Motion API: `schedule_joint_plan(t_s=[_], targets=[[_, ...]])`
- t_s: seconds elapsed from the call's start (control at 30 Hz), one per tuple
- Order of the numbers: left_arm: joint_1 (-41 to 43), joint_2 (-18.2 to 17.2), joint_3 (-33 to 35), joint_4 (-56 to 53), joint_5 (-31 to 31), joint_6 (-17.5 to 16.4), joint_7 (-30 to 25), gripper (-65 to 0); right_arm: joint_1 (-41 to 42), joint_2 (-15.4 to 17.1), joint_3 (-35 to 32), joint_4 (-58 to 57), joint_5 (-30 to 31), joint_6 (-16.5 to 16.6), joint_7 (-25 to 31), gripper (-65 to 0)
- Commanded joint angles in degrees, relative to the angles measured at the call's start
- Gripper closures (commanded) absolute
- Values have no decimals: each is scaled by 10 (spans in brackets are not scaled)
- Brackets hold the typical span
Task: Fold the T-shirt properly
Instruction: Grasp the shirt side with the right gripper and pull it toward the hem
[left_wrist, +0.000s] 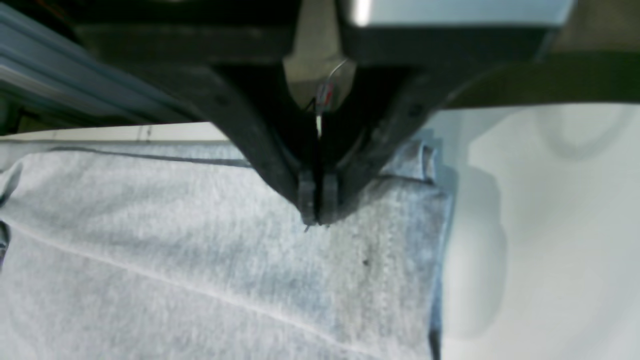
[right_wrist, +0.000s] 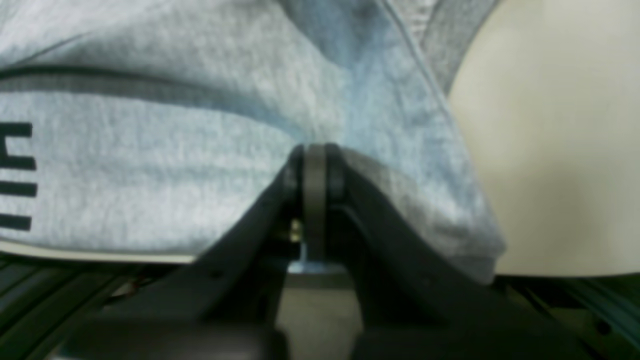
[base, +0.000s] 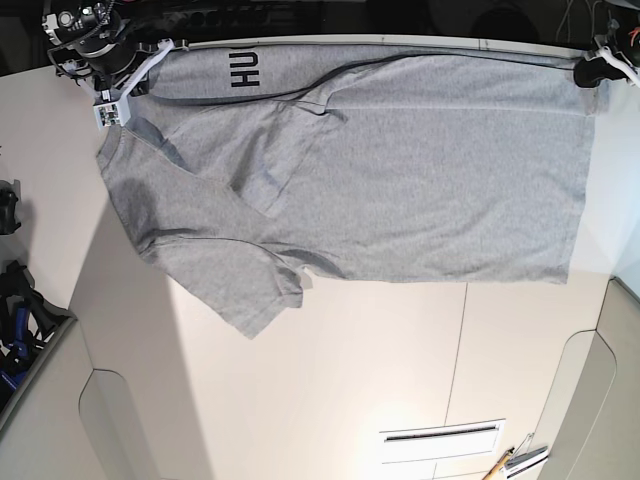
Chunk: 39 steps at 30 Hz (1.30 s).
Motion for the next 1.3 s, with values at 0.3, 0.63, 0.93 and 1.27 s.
schedule_joint_plan(t_s=[0.3,0.63,0.93,1.27], targets=[[5,-8,-102,63,-73,-3,9,0,34,3,4,85,34,-2,2,0],[3,-8,-133,123,-87,-3,20,-175,121,3,4,125,-17,-4,7,-71],[3,-8,-133,123,-86,-3,14,-183,204,10,4,106,-87,-16,37,-268],[3,-8,-133,123,-86,-3,14,-183,353,89,4,-174,0,43,36,-306]])
